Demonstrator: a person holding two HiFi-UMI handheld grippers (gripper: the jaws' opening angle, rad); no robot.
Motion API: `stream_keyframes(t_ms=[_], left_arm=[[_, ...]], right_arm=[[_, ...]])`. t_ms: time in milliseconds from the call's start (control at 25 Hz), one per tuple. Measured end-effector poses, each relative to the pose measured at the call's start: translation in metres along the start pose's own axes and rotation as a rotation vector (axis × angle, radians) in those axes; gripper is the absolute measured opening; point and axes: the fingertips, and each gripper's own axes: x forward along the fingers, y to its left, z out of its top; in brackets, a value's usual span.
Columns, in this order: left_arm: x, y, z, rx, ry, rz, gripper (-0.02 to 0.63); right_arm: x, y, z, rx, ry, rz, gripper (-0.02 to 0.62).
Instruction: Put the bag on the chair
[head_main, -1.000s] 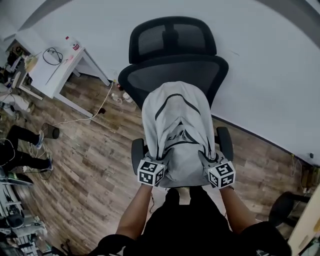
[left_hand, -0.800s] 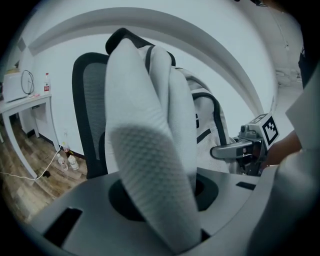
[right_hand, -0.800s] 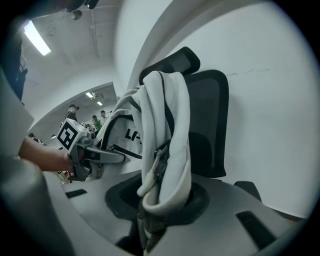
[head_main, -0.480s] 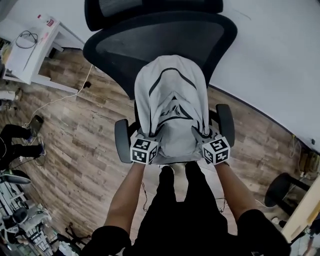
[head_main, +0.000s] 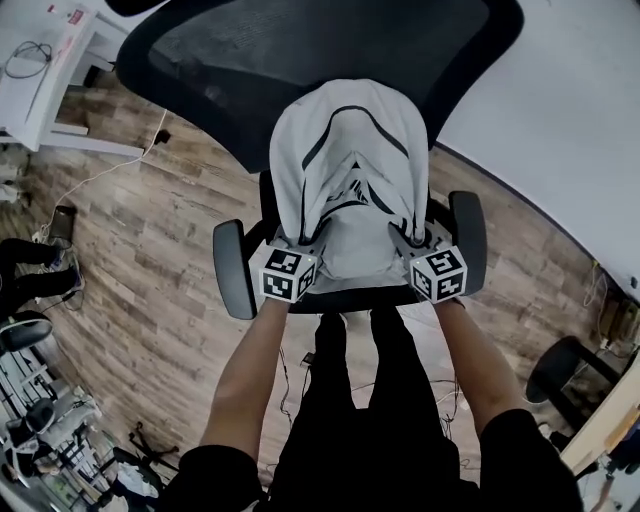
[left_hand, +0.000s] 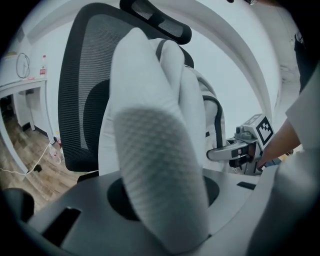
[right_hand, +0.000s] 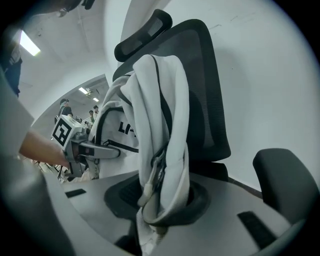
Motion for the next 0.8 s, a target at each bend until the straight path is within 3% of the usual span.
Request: stream_keyframes(t_ms=[480,680,800], left_arm=[[0.012,0.011,-0.016,0.004,0.033,0.03,0.193],[0.016,0.015,-0.023,-0.005,0.044,0.03,0.262],[0.012,0.018,-0.022,0.022,0.055,0.035,0.296]], right_arm=[[0.02,-0.013,-0.017,-0.007,0.062,-0.019,0.146],[0.023,-0.013,-0.02,-0.024,0.053,-0.026,0.164],[0.026,-0.01,-0.023,-0.035,0.056,-0.037,0.24]])
